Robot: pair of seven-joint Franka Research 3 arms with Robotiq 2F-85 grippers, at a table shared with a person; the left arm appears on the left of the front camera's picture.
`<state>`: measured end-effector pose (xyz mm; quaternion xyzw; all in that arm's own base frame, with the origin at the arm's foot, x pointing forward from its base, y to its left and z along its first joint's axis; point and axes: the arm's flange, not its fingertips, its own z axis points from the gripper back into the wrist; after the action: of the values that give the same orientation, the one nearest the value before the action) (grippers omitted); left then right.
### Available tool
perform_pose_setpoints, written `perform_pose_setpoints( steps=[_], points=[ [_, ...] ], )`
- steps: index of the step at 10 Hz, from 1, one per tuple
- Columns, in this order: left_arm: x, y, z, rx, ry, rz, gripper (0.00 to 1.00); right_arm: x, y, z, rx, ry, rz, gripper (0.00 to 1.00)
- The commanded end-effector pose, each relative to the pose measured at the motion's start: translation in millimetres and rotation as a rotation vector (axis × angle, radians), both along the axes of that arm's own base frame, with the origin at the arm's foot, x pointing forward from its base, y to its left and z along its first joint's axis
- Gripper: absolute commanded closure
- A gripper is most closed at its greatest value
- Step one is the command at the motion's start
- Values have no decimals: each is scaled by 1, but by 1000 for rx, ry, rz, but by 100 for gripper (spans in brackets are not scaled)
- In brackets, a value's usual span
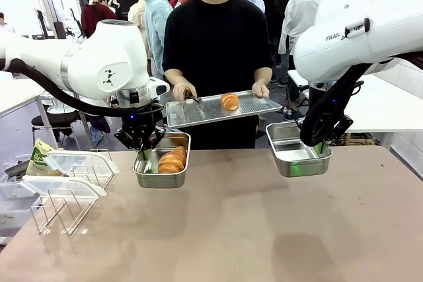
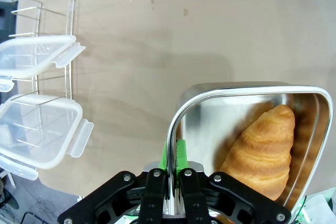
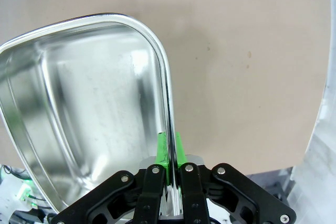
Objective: Place the bread in airtight containers.
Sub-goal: Once an object is inside an Airtight Container , place the container in the center of the table.
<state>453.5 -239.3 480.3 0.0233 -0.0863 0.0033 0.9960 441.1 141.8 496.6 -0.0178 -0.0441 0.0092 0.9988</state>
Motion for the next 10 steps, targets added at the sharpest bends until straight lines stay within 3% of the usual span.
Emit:
perform_pose_setpoints(
  steps=[1,4,8,10],
  points=[
    [-1,-2,-2,18,-16,-1,100,-3,-1,1,-1,-4,0,100],
    [7,-5,-35,-15,-11,-51,100,-3,-1,1,-1,-4,0,100],
    [40,4,-107,-36,5,-52,100,-3,-1,1,-1,-4,0,100],
    [47,10,-128,-33,-11,-47,100,-3,-1,1,-1,-4,0,100]
  ],
)
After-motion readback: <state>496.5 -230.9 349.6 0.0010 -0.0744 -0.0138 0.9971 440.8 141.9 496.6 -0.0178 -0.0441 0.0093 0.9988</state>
